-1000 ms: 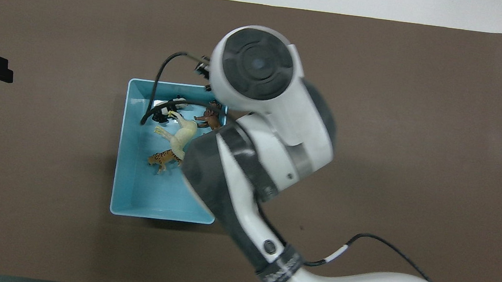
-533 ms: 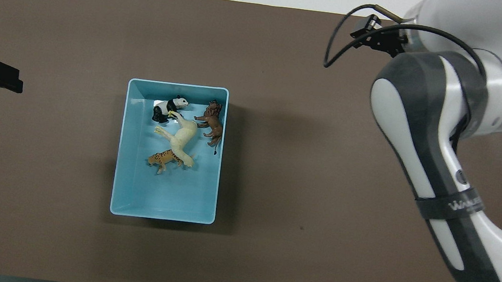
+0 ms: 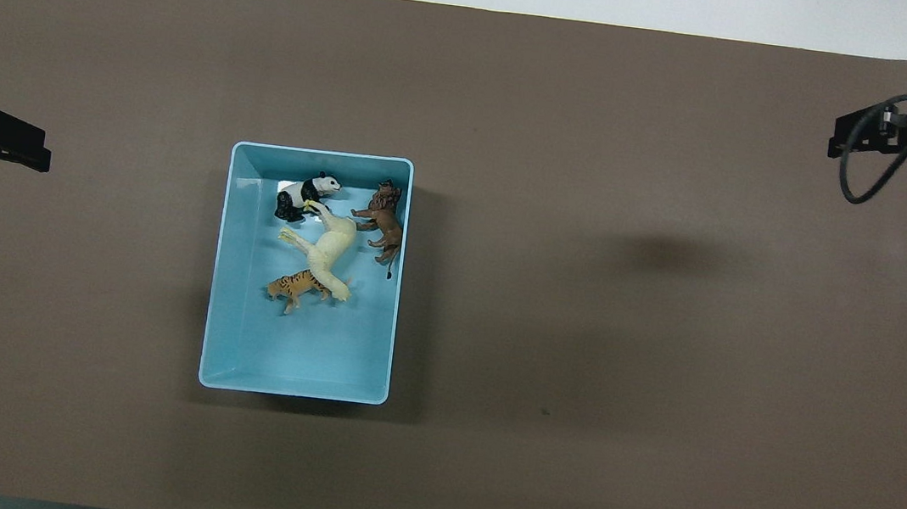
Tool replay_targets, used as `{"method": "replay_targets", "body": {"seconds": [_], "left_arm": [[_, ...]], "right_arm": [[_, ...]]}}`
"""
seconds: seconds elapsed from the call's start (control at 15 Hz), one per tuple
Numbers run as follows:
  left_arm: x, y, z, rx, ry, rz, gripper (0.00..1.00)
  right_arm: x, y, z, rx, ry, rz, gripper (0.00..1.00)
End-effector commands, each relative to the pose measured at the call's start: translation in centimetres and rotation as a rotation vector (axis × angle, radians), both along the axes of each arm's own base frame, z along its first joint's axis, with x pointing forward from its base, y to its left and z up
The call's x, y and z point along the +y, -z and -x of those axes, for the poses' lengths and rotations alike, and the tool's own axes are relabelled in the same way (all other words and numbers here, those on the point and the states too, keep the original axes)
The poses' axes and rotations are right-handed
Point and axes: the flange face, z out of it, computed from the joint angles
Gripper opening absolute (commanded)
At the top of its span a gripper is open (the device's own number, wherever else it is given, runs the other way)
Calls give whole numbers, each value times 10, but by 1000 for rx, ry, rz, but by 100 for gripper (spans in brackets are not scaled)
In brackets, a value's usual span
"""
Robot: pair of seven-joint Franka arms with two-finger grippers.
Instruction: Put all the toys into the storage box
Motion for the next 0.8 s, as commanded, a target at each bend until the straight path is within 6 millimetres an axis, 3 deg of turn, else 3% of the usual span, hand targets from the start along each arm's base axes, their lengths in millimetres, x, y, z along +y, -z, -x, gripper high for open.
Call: {"method": "replay_targets", "body": {"seconds": [0.0,0.27,0.4,0.53,0.73], "left_arm": [[-1,-5,7,8,15,-17,100],[0,-4,11,37,13,-17,100],[0,-4,11,41,13,-16,100],[-1,-2,12,42,15,-15,100],[-2,-1,13,44,13,-15,100]], "right_arm": [[-5,-34,42,28,-42,-17,100],[-7,-63,99,55,-44,-29,100],[-6,-72,118,104,-49,-29,100],[-8,-76,131,155,-52,-16,100],[-16,-78,136,171,-107,10,100]]}}
